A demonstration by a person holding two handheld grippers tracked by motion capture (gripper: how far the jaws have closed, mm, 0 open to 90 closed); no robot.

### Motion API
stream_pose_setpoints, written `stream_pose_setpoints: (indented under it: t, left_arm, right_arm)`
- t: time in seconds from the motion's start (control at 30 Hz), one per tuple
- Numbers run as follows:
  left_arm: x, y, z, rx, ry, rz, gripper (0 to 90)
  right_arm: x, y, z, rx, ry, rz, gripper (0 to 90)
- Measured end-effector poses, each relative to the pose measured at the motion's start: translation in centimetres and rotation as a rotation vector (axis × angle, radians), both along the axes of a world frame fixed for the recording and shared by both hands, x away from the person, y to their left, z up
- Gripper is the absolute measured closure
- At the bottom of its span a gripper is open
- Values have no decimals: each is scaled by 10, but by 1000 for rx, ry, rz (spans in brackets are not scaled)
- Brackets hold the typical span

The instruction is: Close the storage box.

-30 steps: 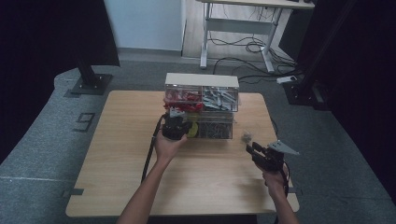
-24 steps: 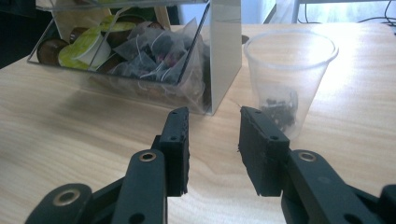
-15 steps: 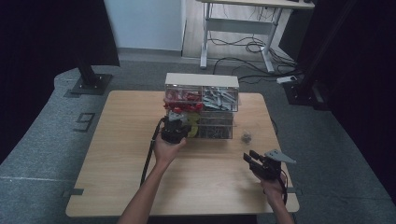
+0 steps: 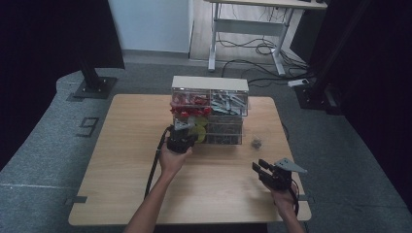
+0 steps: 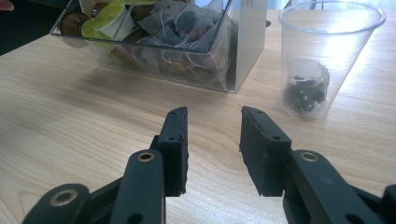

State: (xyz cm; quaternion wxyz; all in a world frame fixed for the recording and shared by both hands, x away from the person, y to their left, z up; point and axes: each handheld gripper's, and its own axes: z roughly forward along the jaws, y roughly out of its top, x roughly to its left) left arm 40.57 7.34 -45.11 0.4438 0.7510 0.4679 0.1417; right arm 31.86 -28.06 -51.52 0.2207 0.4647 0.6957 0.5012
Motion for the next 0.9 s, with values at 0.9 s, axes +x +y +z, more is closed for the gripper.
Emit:
stream_pose_setpoints:
  t: [0.9]
  left_arm:
    - [-2,3,-23,-27,54,1,900]
  right_arm:
    - [2,6,-11,-19,33,21,611]
